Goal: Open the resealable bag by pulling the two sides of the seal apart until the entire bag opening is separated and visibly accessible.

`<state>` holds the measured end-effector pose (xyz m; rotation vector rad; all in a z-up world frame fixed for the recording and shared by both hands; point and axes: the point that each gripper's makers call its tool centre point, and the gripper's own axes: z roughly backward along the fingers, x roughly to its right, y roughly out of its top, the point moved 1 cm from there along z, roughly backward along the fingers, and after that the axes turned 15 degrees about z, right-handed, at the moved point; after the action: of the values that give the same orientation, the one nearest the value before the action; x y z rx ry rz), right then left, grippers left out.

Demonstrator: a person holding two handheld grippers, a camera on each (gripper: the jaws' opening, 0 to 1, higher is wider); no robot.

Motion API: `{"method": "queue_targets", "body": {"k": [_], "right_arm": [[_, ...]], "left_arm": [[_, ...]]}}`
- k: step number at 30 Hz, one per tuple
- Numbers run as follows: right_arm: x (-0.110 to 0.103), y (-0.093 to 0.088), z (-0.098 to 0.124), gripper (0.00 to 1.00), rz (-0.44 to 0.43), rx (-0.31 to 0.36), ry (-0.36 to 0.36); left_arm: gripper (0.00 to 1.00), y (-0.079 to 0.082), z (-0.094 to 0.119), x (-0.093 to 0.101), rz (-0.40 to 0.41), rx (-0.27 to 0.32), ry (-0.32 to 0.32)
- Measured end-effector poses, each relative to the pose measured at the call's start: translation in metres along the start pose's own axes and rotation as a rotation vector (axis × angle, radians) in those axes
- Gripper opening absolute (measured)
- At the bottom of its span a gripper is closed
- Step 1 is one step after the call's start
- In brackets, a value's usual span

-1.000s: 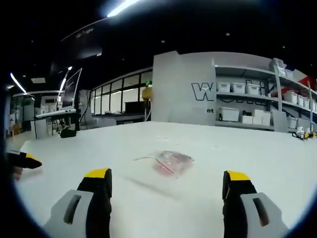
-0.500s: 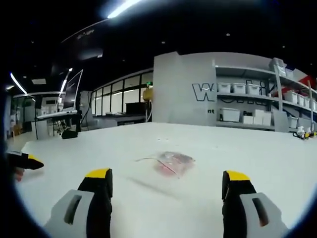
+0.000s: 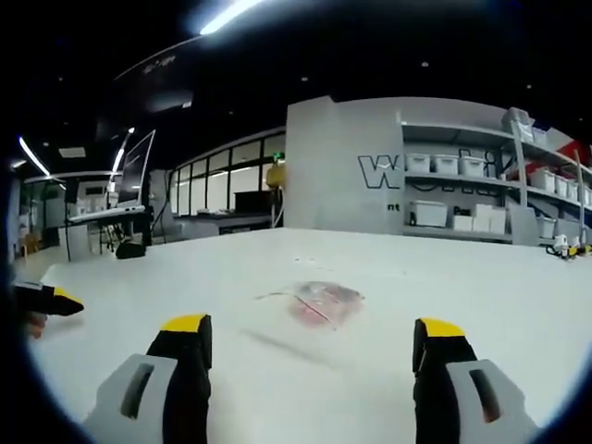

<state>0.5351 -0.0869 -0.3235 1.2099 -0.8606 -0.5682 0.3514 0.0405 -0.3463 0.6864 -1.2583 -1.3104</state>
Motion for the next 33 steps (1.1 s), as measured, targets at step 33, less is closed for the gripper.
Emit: {"method": "queue_targets", "body": {"k": [33], "right_arm": [[-0.0019,-0.0012,0.0055,0.9,0.001,-0.003,-0.003]], "left_arm": [[0.98,-0.0019,0.0006,0.0006,0.001,0.0,-0.001]]}}
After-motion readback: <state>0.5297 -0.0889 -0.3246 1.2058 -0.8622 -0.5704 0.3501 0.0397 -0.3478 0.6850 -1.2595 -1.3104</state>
